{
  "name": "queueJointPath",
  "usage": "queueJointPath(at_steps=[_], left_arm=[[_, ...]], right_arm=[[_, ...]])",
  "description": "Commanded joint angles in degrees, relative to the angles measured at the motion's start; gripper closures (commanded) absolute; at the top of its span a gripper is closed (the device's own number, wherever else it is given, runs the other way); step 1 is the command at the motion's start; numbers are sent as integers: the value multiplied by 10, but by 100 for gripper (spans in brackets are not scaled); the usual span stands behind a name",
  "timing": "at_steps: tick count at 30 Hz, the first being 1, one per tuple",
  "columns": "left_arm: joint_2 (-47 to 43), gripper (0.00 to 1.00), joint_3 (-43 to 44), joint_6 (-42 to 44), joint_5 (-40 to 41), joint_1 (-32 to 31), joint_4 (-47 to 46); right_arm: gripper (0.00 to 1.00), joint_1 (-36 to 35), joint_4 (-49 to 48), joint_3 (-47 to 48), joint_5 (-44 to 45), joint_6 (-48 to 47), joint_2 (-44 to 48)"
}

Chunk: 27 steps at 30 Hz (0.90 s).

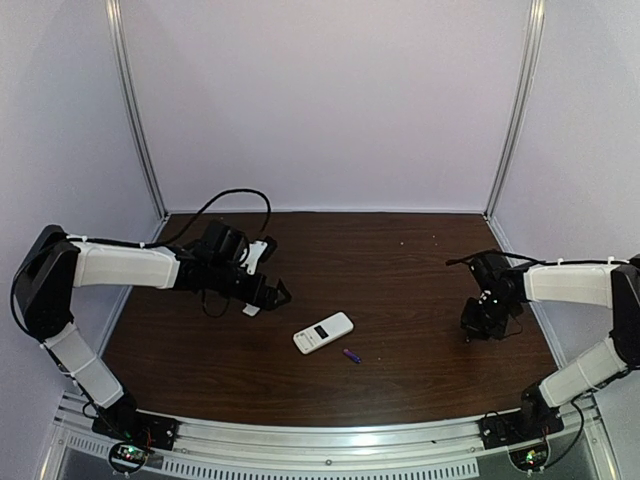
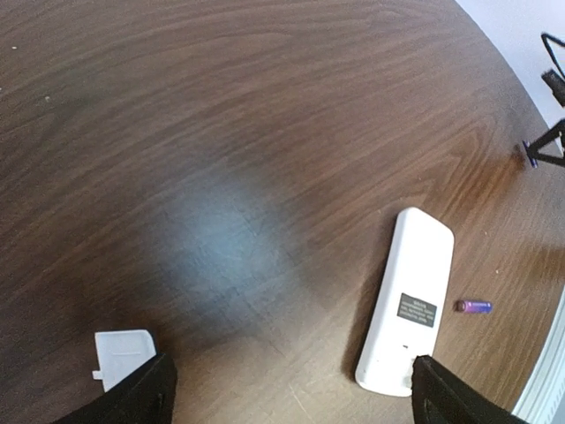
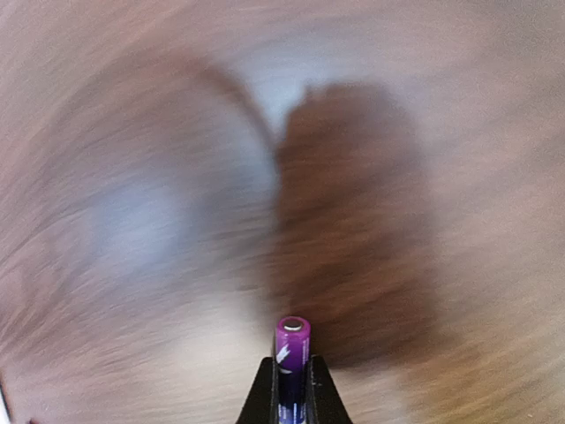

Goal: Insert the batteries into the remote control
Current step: Pick up the battery from the corner of the board, then adjust the remote control without the battery cover at the center of the board.

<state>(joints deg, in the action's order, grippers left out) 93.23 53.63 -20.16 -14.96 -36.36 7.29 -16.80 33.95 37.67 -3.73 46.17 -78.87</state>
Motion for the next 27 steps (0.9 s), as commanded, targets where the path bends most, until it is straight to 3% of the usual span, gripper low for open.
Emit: queueJointPath(at_steps=[1, 4, 10, 17, 27], left_arm=[[-10, 7, -32, 19, -76, -7, -12], [-16, 11, -47, 14, -97, -23, -19], [-17, 20, -73, -13, -125, -39, -46], [-3, 28, -97, -31, -153, -44, -98], [24, 33, -123, -62, -159, -56, -159]], right_arm=[[100, -45, -59, 39, -97, -76, -16], [100, -87, -116, 49, -180, -90, -44], [100, -187, -163, 106, -221, -136, -116], [100, -210, -234, 158, -283, -151, -202], [100, -225, -253, 213, -347, -158, -287]])
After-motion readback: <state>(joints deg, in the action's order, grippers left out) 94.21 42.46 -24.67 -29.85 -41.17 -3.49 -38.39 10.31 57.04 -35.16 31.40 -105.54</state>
